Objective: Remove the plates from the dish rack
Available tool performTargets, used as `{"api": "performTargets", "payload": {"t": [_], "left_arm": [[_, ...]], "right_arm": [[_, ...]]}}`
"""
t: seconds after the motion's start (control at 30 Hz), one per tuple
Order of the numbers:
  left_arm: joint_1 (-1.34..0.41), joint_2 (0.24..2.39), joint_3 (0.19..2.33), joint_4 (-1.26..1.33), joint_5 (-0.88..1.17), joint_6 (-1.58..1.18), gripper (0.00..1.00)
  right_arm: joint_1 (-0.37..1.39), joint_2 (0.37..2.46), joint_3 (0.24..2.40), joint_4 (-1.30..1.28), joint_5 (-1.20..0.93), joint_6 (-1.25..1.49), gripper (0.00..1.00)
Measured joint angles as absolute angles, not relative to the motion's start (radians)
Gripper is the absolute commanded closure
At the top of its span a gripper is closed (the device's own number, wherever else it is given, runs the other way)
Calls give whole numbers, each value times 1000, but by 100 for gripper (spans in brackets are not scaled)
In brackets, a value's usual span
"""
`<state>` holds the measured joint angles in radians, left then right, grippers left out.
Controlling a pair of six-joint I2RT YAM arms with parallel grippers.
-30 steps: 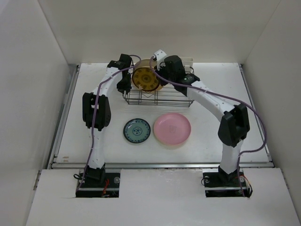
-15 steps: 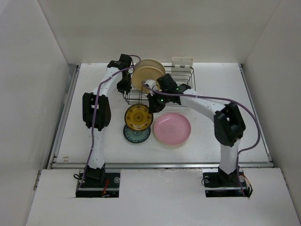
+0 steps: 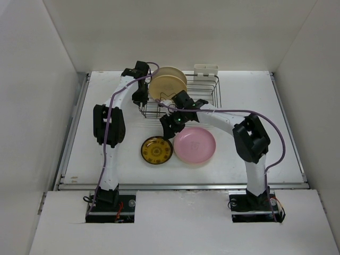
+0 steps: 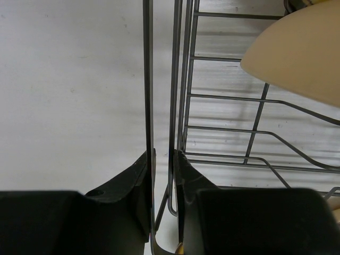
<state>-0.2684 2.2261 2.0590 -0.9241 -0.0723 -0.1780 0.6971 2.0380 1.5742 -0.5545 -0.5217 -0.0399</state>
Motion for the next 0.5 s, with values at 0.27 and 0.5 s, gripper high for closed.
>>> {"api": "performTargets", "payload": {"t": [0.27,0.5], "left_arm": [[-268,2226,2058,-923,-73,-178,100],[-268,2224,2055,-921,-72,-177,100]], "right_arm": [[607,1938,1639,-472,-443,60,39],[482,2002,1861,-382,-219,93,48]]}}
